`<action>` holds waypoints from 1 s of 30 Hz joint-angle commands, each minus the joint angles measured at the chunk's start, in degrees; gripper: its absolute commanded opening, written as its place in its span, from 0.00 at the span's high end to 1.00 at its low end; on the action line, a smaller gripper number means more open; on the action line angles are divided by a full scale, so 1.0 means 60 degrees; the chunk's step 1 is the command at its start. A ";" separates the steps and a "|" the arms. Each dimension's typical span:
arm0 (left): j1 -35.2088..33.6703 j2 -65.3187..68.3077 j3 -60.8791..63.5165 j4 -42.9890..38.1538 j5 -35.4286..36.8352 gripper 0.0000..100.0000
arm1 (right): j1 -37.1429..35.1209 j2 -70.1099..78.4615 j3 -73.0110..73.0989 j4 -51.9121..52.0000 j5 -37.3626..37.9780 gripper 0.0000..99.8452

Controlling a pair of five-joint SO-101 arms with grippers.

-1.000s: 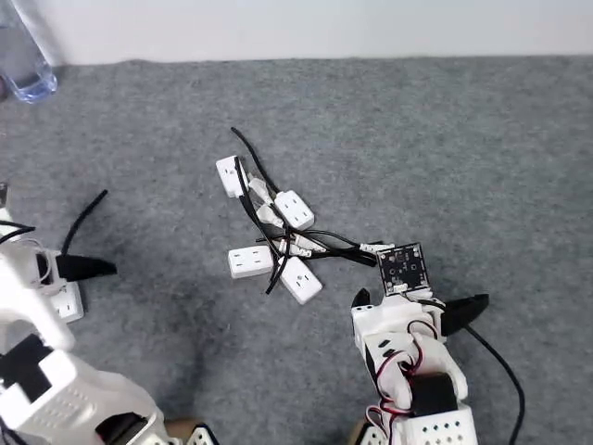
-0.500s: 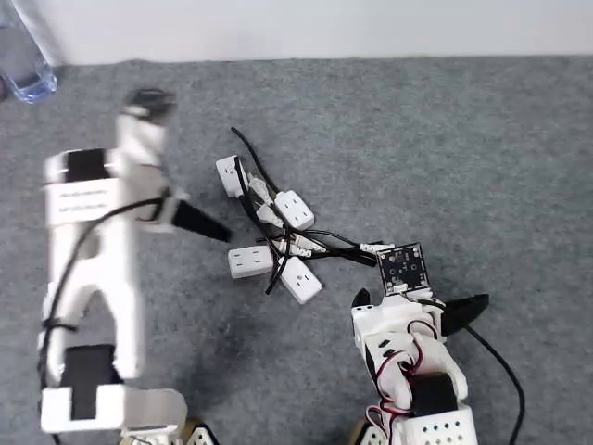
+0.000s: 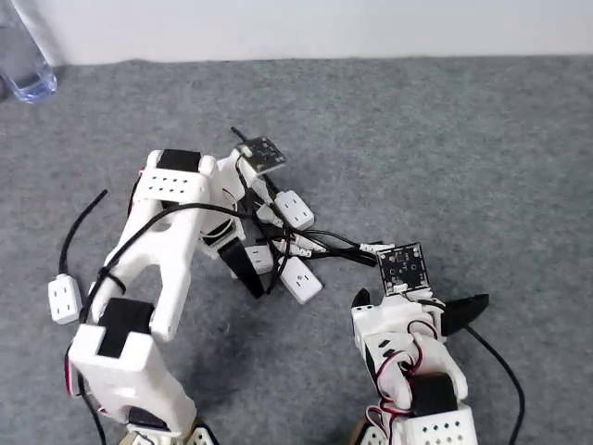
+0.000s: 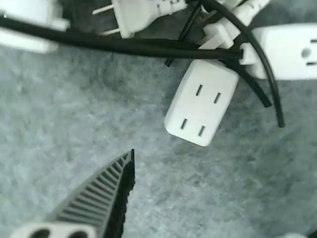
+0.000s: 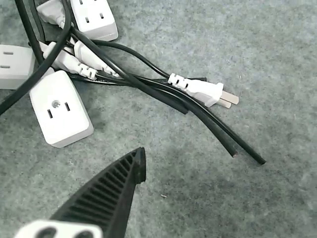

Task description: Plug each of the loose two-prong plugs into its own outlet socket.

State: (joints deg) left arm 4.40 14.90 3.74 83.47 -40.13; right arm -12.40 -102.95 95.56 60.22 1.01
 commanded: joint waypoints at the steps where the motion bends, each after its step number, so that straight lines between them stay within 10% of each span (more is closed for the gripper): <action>1: 0.0000 0.0234 -0.0828 -0.0161 -0.0645 0.43 | 0.0037 0.0066 0.0147 0.0110 0.0117 0.30; 10: 0.0073 0.2110 -0.2571 -0.0161 -0.1172 0.43 | 0.0037 0.0066 0.0147 0.0095 0.0527 0.31; 20: 0.0088 0.3414 -0.2894 -0.0161 -0.1245 0.43 | -0.0022 0.0007 0.0147 -0.0652 0.1788 0.64; 30: 0.0484 0.3531 -0.2850 -0.1128 -0.1421 0.43 | -0.0022 0.0051 0.0147 -0.0637 0.1788 0.65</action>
State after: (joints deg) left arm 6.15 36.62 -11.47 78.81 -48.22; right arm -12.40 -102.95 95.56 57.76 11.03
